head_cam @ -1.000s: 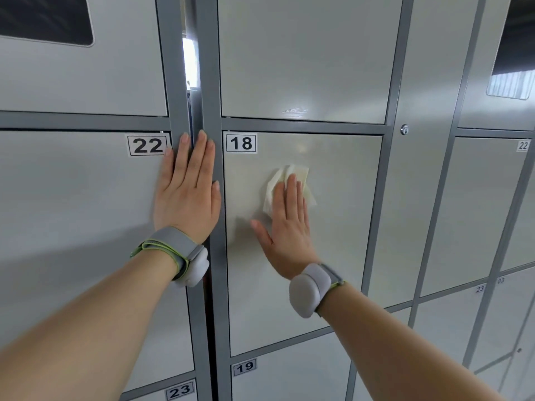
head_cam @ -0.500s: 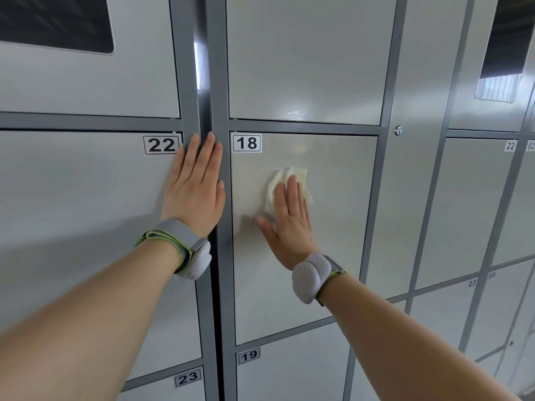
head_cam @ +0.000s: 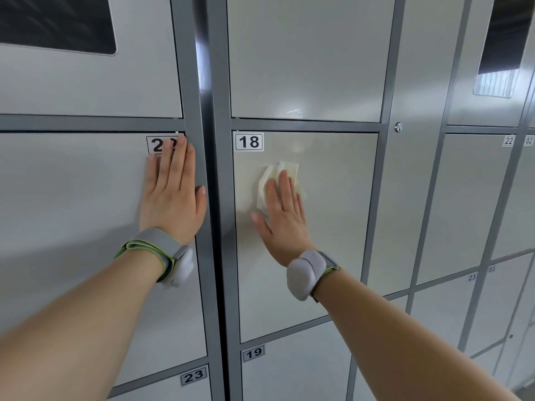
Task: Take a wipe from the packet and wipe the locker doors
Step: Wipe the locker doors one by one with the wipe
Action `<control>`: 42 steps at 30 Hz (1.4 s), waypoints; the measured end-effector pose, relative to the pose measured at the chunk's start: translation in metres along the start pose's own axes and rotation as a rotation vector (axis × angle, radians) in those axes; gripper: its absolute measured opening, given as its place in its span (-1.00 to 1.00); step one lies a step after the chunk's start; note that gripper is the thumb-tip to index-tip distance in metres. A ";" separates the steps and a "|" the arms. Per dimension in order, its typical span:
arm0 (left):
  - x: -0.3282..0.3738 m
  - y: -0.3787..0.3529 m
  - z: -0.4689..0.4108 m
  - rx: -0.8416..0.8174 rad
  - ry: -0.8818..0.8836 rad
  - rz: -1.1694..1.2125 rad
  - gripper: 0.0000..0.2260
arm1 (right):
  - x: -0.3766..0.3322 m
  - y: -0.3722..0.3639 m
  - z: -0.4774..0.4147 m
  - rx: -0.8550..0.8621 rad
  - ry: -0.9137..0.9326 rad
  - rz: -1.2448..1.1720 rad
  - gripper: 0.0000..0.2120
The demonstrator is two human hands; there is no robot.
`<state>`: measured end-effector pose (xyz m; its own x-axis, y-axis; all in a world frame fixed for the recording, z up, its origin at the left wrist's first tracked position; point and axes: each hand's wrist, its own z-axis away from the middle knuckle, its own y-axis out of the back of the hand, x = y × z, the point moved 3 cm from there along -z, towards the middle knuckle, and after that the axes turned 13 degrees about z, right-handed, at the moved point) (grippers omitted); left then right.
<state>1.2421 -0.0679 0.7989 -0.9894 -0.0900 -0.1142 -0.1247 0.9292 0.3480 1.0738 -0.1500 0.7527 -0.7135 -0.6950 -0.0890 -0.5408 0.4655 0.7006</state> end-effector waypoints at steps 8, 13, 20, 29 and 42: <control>0.001 -0.003 0.003 0.020 -0.006 -0.007 -0.43 | -0.017 0.011 -0.007 -0.034 -0.048 -0.056 -0.40; 0.000 -0.002 0.003 0.024 -0.031 -0.010 -0.45 | -0.024 0.017 -0.022 0.063 -0.055 -0.072 -0.40; -0.001 0.000 0.004 0.016 -0.047 0.006 -0.46 | -0.023 -0.009 0.015 -0.058 -0.039 -0.009 -0.35; -0.002 0.001 0.010 0.007 -0.065 0.066 -0.46 | -0.041 0.022 -0.022 0.033 -0.057 -0.039 -0.39; -0.003 0.000 0.022 -0.047 -0.080 0.044 -0.46 | -0.045 0.005 0.001 -0.023 0.020 0.044 -0.36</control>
<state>1.2473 -0.0601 0.7787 -0.9850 -0.0189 -0.1713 -0.0866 0.9137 0.3971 1.1033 -0.1159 0.7597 -0.7272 -0.6851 -0.0438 -0.4985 0.4832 0.7198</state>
